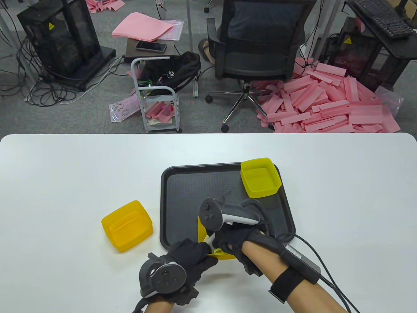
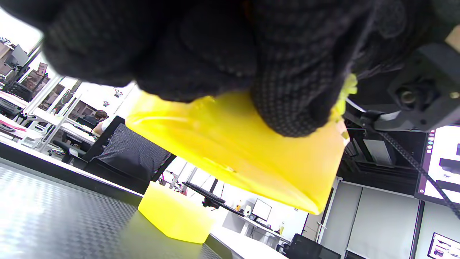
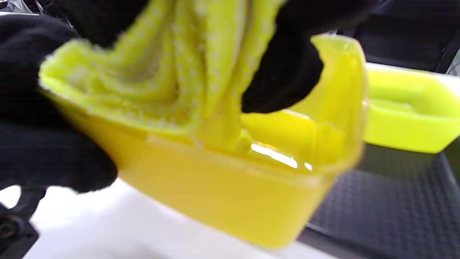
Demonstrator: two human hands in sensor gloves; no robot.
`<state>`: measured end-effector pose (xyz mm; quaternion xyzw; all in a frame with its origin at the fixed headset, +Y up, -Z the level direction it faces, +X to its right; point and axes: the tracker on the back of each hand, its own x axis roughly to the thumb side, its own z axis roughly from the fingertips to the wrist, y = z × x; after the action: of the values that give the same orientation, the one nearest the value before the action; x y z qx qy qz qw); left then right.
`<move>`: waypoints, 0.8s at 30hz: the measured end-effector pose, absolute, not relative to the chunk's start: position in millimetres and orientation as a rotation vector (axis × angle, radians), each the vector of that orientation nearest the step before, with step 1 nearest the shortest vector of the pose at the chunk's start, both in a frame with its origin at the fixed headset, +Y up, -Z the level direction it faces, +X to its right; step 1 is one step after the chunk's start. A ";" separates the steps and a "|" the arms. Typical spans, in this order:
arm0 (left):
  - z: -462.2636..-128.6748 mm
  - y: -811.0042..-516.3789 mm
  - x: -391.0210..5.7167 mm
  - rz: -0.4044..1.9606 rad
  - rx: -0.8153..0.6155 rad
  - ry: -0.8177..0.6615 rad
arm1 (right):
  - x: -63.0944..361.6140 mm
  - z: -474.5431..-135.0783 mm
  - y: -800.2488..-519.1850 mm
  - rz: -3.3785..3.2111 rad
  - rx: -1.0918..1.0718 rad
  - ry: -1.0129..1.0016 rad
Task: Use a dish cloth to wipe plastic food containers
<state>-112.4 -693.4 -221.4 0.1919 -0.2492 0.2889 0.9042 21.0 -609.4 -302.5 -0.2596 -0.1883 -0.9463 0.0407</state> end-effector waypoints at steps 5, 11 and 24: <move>-219.9 -694.3 -107.0 0.573 0.405 -0.527 | 1.5 -296.3 -607.3 -2.792 -0.795 -0.274; -217.7 -694.3 -106.7 0.548 0.431 -0.517 | -17.7 -292.5 -608.4 -2.669 -0.738 -0.060; -217.6 -693.2 -110.0 0.575 0.456 -0.510 | -15.2 -303.0 -609.6 -2.488 -0.571 0.157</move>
<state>-110.0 -693.2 -217.6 0.2207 -0.2464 0.2779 0.9019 -15.2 -609.6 -303.0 -0.2139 0.0588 -0.9316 0.2880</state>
